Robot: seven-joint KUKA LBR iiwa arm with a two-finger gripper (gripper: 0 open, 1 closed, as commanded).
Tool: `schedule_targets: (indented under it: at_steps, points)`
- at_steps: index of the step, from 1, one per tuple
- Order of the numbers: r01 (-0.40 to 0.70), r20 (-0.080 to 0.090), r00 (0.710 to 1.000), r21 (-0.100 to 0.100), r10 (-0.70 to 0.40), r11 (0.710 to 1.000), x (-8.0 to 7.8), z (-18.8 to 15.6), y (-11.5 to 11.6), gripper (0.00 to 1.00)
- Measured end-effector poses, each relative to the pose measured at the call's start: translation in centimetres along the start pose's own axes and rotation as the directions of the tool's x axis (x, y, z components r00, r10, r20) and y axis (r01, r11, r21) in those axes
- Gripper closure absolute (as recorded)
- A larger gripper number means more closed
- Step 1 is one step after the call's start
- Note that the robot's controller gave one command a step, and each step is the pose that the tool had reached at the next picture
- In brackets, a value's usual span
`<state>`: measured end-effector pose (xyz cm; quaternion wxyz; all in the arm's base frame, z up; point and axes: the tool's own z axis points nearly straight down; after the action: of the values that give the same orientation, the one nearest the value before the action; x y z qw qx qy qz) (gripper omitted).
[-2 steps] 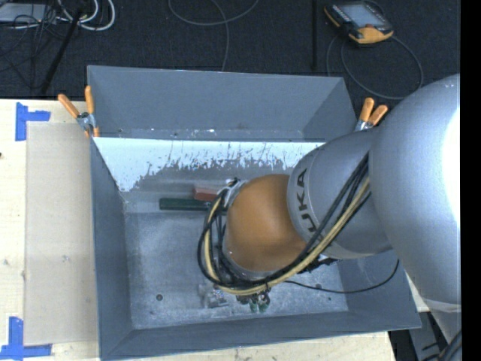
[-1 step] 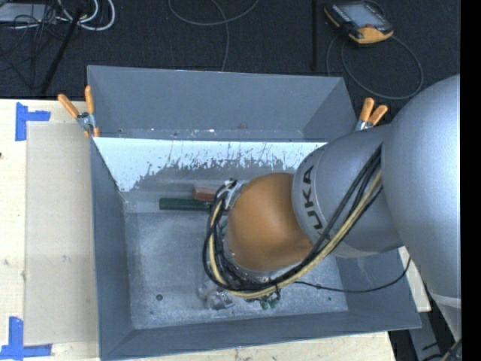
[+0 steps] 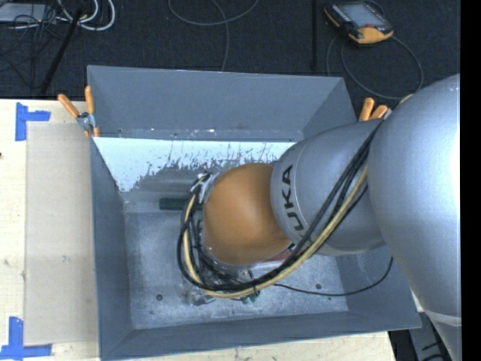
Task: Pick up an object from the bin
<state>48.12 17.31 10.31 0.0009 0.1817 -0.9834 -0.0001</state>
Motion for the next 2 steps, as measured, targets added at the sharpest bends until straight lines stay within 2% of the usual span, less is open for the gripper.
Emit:
schedule_targets:
  at_steps: [1,2]
  points:
    - [-0.082,0.004,0.997,0.0,0.082,0.997,-12.49,-8.57,-5.1,0.0]
    - [-0.084,0.003,0.996,0.0,0.084,0.996,-12.57,-8.79,-5.37,0.0]
